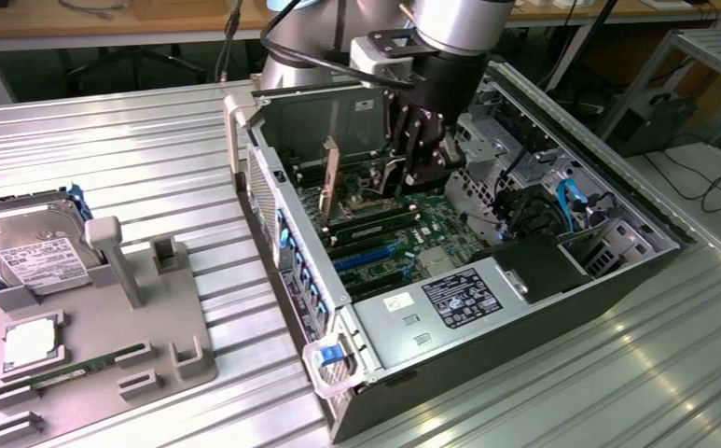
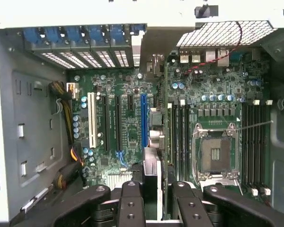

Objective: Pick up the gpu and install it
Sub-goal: 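Insert the gpu into the slot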

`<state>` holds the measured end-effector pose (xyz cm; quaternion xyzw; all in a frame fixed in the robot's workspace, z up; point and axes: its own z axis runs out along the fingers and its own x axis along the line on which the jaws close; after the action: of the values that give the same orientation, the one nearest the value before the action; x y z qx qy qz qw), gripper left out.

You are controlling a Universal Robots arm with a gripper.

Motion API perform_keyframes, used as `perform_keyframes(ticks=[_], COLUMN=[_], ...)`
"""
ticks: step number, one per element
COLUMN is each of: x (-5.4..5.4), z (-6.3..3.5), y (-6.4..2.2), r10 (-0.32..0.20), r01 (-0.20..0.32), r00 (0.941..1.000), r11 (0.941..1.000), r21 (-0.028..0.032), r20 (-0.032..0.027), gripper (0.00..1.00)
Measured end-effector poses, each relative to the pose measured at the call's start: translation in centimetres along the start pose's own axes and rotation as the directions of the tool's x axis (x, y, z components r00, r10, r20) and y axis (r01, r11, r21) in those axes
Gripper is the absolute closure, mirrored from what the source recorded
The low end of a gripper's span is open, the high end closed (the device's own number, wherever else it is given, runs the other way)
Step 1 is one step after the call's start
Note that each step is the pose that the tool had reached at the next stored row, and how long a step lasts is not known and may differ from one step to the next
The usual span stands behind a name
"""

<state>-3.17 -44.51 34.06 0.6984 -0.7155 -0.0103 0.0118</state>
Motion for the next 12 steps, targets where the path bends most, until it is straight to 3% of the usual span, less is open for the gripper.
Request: perform_keyframes(ticks=[1, 9, 12], x=[0.0, 0.1, 0.2], z=[0.35, 1.83, 2.94], y=[0.32, 0.31, 0.34], r10=[0.0, 0.0, 0.0], r01=[0.0, 0.0, 0.0], r00=[1.0, 1.0, 1.0], r11=[1.0, 1.0, 1.0], r21=[0.0, 0.0001, 0.0001], r20=[0.0, 0.0002, 0.0003], gripper=[0.72, 0.72, 0.72])
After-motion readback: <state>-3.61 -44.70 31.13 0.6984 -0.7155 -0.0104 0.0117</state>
